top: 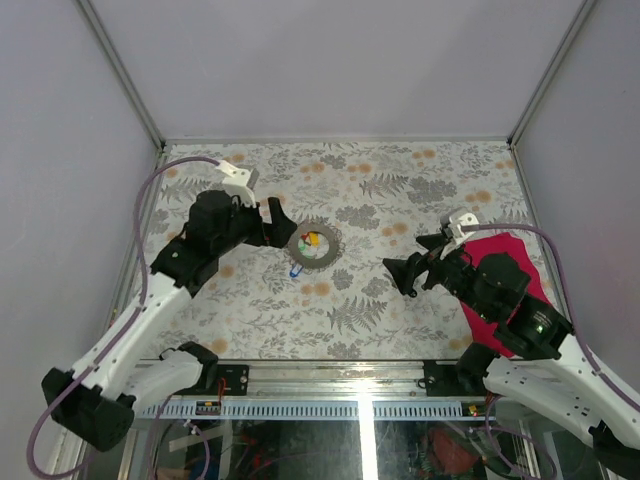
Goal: Put the keys on the keyring
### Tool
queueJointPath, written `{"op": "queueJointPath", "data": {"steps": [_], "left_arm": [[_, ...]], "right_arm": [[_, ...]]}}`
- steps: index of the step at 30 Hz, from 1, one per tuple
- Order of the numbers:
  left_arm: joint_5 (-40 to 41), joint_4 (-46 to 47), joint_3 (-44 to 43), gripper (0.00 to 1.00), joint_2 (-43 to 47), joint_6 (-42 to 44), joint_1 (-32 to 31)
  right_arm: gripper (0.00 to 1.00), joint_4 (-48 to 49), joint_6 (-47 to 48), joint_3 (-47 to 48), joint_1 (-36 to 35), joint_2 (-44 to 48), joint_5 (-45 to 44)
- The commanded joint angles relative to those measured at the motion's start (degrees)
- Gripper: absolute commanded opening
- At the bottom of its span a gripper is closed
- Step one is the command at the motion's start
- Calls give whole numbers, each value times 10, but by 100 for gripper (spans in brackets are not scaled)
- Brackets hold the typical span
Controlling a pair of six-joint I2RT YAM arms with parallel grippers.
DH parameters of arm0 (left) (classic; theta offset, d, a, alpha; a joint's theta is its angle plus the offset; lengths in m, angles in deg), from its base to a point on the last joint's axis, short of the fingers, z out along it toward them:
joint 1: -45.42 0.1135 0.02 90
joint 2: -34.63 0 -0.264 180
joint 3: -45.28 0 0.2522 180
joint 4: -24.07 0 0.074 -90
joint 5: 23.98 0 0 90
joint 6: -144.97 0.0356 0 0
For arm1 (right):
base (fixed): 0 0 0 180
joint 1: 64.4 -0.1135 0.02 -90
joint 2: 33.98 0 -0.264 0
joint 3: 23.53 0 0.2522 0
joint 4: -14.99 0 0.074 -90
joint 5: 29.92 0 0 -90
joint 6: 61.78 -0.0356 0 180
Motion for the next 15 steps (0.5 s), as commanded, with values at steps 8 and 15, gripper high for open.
{"op": "queueJointPath", "data": {"steps": [8,15], "left_arm": [[202,-41,38,100,190,-97,2],[238,-34,103,100,299,-80,2]], "right_arm": [[99,-102,-103,52,2,-27,-158],[99,-41,-74,-30,1,103,-210]]}}
